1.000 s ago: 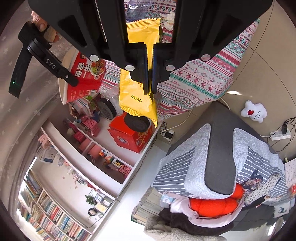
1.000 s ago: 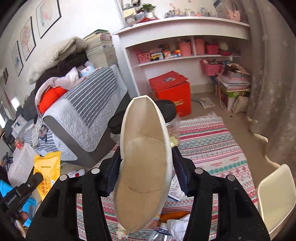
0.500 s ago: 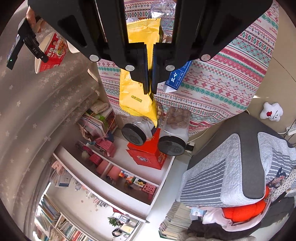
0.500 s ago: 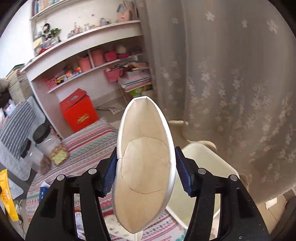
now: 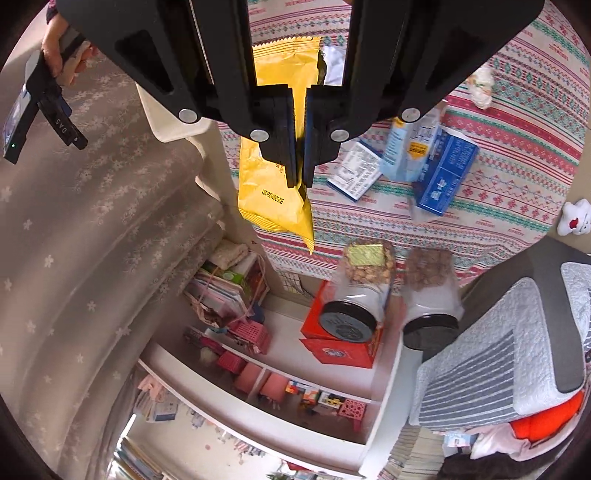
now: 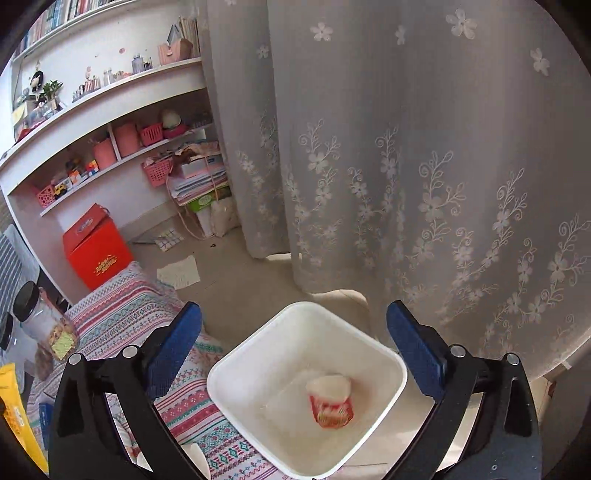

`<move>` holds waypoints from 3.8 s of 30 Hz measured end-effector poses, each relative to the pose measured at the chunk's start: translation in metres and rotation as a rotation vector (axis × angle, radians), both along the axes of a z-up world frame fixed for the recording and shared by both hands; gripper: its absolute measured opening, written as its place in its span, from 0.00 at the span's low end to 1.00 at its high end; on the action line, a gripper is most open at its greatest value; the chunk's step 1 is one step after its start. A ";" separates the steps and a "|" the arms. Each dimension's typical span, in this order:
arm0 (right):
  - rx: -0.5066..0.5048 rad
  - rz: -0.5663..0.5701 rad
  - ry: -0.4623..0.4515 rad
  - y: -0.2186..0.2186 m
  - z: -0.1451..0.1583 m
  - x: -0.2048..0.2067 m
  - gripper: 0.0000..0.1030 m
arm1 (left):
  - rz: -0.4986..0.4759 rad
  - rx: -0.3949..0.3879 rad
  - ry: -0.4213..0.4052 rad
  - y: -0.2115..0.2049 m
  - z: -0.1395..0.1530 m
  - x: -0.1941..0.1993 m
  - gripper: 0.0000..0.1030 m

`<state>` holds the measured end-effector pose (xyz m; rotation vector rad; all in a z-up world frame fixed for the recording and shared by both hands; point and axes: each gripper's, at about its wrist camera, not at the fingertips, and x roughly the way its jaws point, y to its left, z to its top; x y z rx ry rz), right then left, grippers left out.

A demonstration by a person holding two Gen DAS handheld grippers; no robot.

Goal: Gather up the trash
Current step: 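Carry white bowl into the white bin and release with right gripper while left carries packet, then drop the yellow packet into the white bin with left gripper, then grasp the blue toothpaste box on the table with left gripper, then grasp the milk carton with right gripper while left lifts the blue box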

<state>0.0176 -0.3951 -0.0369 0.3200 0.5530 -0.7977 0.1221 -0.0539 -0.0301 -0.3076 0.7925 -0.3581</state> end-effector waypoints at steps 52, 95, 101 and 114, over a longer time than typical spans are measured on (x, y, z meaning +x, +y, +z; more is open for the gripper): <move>-0.065 0.274 0.029 0.101 0.009 0.049 0.93 | 0.094 0.305 -0.018 -0.037 -0.006 0.024 0.92; 0.446 0.729 0.281 0.222 -0.073 0.144 0.93 | 0.157 0.223 0.365 0.125 -0.080 0.113 0.39; 0.520 0.842 0.369 0.265 -0.083 0.170 0.93 | 0.292 0.076 0.114 0.163 0.018 0.028 0.39; 0.610 0.804 0.631 0.319 -0.165 0.233 0.72 | 0.339 0.058 0.015 0.218 0.023 -0.003 0.39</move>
